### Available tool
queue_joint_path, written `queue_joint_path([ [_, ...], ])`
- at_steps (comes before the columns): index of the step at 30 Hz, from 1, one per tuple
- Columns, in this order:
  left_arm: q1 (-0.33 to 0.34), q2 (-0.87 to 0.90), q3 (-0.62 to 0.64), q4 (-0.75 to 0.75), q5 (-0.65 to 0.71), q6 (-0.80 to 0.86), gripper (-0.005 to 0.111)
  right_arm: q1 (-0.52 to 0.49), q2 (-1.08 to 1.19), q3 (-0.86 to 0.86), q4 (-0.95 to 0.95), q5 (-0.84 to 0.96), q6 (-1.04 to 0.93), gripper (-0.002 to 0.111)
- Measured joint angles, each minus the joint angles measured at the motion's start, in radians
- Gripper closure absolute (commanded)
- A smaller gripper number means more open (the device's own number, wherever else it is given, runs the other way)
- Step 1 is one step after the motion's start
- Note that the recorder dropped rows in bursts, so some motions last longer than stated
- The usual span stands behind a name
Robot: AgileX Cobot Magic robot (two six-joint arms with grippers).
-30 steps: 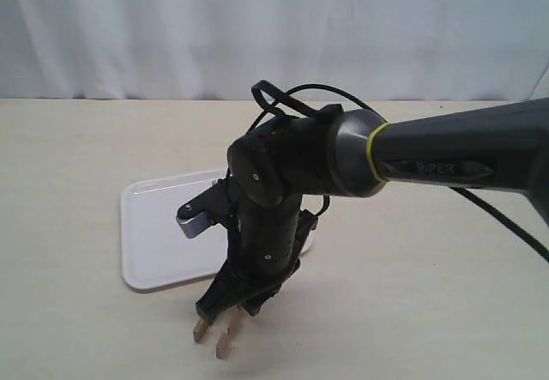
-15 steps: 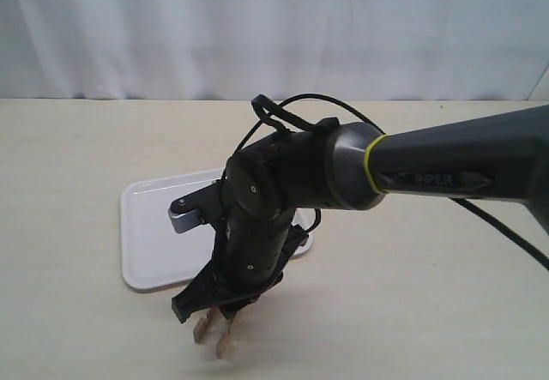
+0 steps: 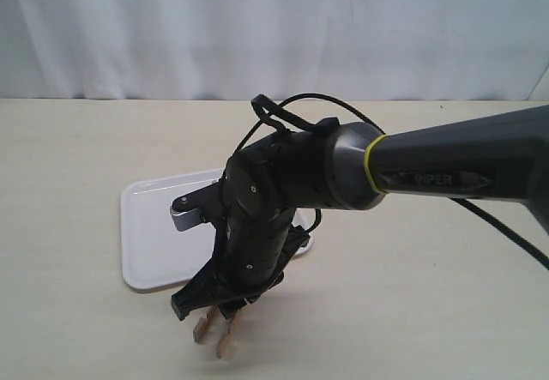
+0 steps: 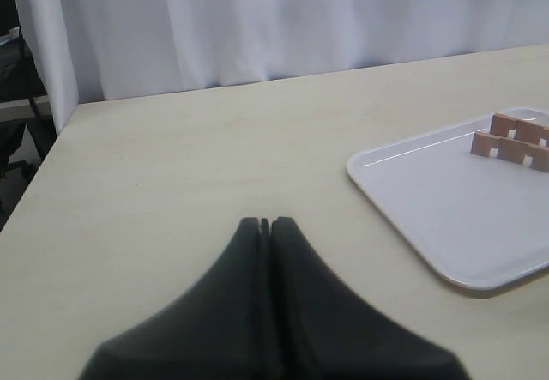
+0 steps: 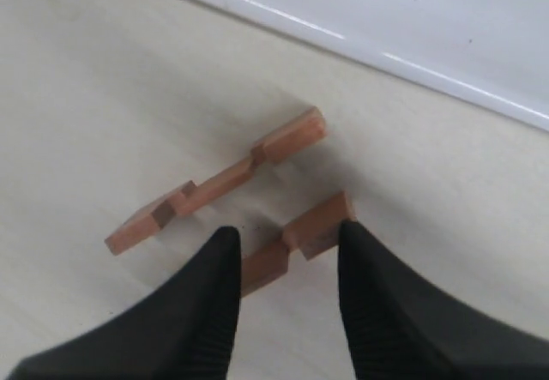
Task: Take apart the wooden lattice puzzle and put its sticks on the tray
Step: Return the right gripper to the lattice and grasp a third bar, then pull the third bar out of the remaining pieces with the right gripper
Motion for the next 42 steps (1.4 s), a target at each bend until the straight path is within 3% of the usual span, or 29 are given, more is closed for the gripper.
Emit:
queue_joint_path([
  [4,0.000,0.000,0.000,0.000,0.000,0.000,0.107,0.000,0.000,0.000,-0.015,0.000,0.005,0.055],
  [42,0.000,0.000,0.000,0.000,0.000,0.000,0.107,0.000,0.005,0.048,-0.083,-0.030,0.049,0.055],
])
